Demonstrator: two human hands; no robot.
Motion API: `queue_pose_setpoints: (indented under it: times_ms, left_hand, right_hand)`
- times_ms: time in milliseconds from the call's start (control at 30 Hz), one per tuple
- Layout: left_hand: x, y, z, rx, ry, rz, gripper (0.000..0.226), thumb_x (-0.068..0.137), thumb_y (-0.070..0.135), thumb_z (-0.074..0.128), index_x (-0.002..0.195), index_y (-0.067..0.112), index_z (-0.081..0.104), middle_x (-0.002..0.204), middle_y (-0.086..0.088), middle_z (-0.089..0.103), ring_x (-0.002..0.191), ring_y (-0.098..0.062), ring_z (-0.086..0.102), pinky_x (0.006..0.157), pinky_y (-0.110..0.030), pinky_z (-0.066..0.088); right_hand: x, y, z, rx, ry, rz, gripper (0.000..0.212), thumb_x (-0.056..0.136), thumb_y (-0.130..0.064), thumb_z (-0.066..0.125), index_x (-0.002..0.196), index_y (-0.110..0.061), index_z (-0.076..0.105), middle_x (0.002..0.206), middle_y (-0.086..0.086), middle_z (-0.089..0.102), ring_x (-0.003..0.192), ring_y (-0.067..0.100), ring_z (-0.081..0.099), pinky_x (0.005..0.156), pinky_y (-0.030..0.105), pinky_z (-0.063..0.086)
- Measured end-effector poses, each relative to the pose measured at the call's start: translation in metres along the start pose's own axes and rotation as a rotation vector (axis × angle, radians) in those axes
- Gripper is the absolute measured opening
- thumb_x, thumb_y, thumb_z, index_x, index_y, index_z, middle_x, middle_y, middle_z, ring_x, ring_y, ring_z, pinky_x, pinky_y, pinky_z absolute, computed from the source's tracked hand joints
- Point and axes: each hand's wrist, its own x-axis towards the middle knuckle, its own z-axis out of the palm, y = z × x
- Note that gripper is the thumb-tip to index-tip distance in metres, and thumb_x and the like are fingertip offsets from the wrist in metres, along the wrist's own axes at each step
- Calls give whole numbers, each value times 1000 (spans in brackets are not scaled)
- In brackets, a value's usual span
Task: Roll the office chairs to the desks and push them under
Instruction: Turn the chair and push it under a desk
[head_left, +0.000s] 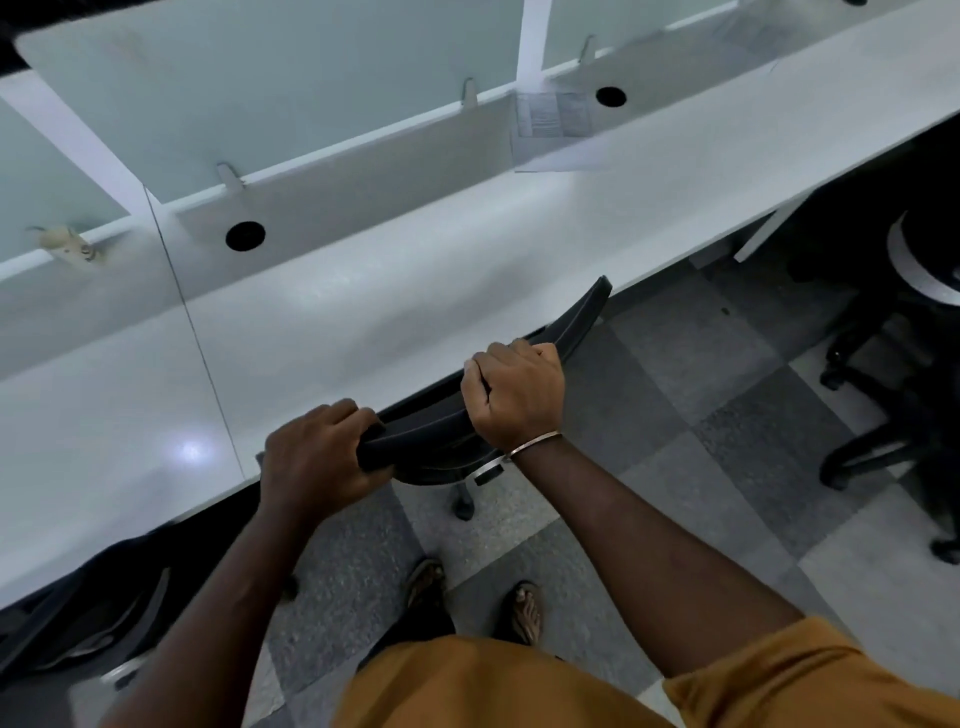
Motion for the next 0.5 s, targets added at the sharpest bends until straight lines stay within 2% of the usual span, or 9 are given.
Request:
queue_pose_setpoints:
  times_ms: [133, 300, 500]
  left_hand:
    - [-15, -33, 8, 2, -36, 35, 47, 63, 63, 69, 99, 33, 69, 90, 12, 59, 82, -19, 65, 55, -29, 46]
    - [-15, -42, 14, -12, -80, 68, 48, 65, 63, 70, 102, 33, 69, 92, 13, 59, 80, -17, 61, 54, -27, 41]
    - [-7, -30, 7, -45, -90, 119, 46, 73, 68, 68, 106, 37, 67, 93, 16, 58, 81, -11, 60, 54, -25, 32]
  right_hand:
    - [-22, -19, 13, -11, 14, -91, 28, 95, -28, 55, 68, -21, 54, 69, -1, 51, 66, 24, 45, 68, 42, 34]
    - [-23, -17, 14, -45, 24, -112, 25, 94, -27, 52, 70, -21, 54, 71, -2, 49, 67, 25, 45, 68, 43, 35]
    - [-21, -8, 9, -43, 36, -32, 23, 93, -25, 50, 72, -19, 56, 73, -3, 50, 76, 24, 50, 73, 42, 37]
